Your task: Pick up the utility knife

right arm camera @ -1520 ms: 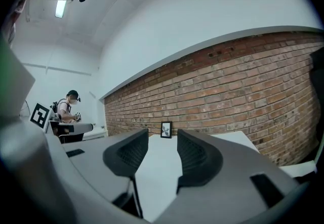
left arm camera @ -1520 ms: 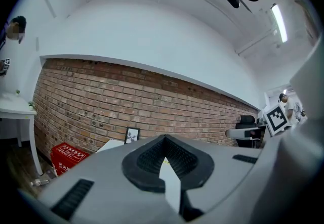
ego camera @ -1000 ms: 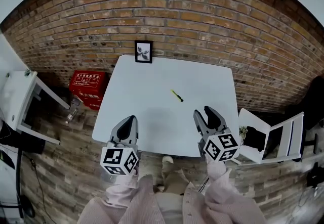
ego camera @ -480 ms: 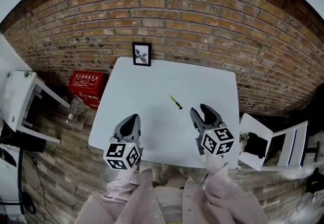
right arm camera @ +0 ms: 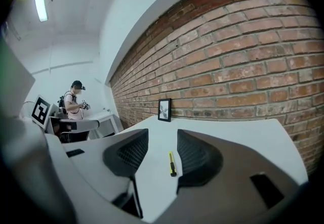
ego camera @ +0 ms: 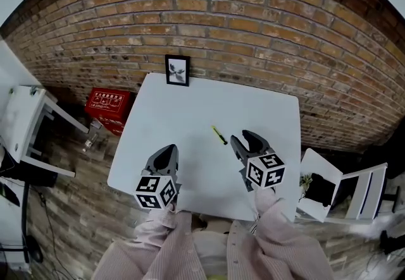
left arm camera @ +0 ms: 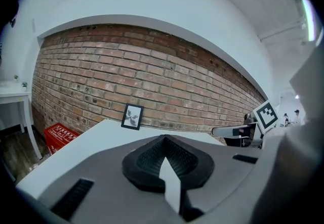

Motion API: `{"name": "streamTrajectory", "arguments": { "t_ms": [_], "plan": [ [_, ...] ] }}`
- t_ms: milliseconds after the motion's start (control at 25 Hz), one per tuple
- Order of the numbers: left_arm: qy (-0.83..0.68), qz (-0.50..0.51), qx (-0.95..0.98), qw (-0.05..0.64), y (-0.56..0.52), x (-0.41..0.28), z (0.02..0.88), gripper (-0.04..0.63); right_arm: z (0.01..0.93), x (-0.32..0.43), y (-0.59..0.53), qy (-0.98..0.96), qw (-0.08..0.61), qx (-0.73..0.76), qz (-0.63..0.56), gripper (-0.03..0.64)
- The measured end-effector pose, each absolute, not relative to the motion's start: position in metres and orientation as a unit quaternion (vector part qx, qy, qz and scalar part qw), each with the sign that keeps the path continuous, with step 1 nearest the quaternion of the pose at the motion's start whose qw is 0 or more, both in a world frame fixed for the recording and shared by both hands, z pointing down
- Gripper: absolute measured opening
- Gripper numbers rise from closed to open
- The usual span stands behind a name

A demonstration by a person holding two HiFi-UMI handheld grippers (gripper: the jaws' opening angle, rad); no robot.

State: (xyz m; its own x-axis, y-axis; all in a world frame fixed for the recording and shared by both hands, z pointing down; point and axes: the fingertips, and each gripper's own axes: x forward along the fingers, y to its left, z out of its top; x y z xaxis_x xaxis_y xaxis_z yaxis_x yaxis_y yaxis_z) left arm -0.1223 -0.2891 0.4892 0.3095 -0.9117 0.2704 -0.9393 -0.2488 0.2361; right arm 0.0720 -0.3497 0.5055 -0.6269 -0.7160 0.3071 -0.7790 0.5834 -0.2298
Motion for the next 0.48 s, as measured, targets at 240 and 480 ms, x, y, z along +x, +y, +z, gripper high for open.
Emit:
{"name": "streamTrajectory", "arguments": {
  "t_ms": [240,480],
  "plan": [
    [-0.584,0.051,0.786,0.197,-0.301,-0.124,0.505,-0.006,0.524,0.058,-0.364,-0.889,0.125,0.403,0.181,0.161],
    [-0.571,0.067,0.786,0.225,-0.314,-0.121,0.528,-0.006,0.549,0.047,-0.376,-0.886,0.168,0.389,0.188,0.161]
  ]
}}
